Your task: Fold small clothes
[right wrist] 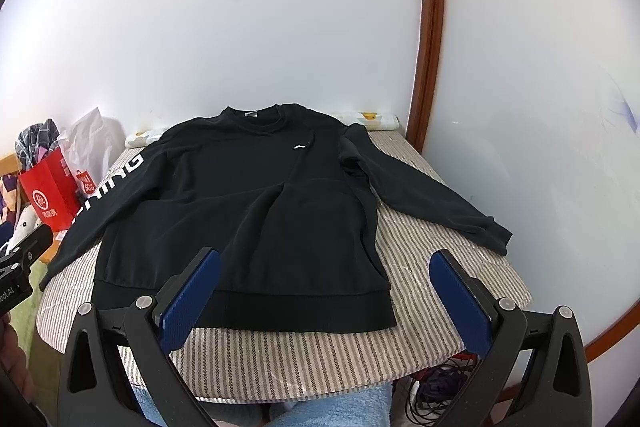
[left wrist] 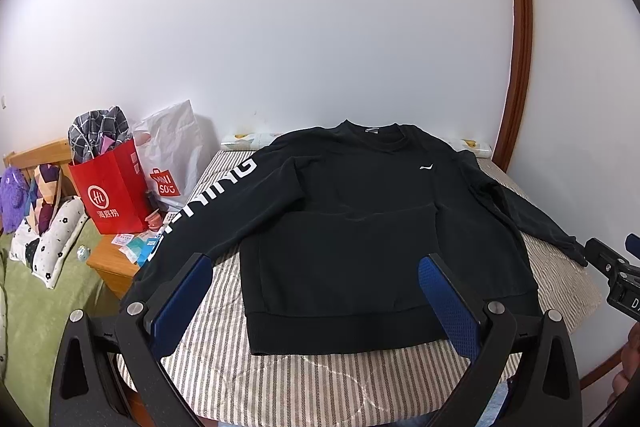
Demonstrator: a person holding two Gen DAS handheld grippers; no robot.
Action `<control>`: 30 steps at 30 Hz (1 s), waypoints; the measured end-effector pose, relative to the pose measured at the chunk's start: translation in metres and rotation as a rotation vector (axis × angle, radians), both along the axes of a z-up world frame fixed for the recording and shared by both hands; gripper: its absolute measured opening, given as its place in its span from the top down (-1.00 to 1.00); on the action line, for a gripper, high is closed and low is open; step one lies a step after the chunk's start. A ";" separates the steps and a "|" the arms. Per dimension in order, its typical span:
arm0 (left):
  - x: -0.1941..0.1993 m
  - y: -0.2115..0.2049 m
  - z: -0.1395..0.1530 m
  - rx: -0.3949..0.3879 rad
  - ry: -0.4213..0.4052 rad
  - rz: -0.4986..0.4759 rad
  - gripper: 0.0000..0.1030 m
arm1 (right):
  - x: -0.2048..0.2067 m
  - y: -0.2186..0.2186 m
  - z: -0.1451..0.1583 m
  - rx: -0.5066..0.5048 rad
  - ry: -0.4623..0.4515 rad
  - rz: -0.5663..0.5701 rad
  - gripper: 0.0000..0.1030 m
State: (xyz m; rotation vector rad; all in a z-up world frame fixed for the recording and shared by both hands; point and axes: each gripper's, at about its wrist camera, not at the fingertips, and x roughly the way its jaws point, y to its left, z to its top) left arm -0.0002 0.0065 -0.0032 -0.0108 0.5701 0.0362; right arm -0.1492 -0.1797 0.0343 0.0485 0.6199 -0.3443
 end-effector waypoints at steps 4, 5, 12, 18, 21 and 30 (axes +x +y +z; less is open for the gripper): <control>0.000 -0.001 0.000 0.000 0.000 0.000 -1.00 | -0.003 -0.001 0.001 0.003 -0.004 -0.005 -0.99; 0.000 -0.001 0.000 0.000 -0.001 0.000 -1.00 | -0.003 -0.002 0.002 0.003 -0.004 -0.007 -0.99; -0.002 -0.007 0.001 0.008 -0.009 0.000 -1.00 | -0.005 -0.006 0.004 0.003 -0.006 -0.019 -0.99; -0.003 -0.009 0.002 0.015 -0.017 0.002 -1.00 | -0.006 -0.007 0.005 0.008 -0.013 -0.029 -0.99; -0.003 -0.010 0.003 0.015 -0.020 0.000 -1.00 | -0.007 -0.007 0.004 0.008 -0.013 -0.028 -0.99; 0.008 0.000 0.000 -0.015 -0.014 0.000 -1.00 | 0.001 -0.007 -0.001 0.016 0.006 -0.024 -0.99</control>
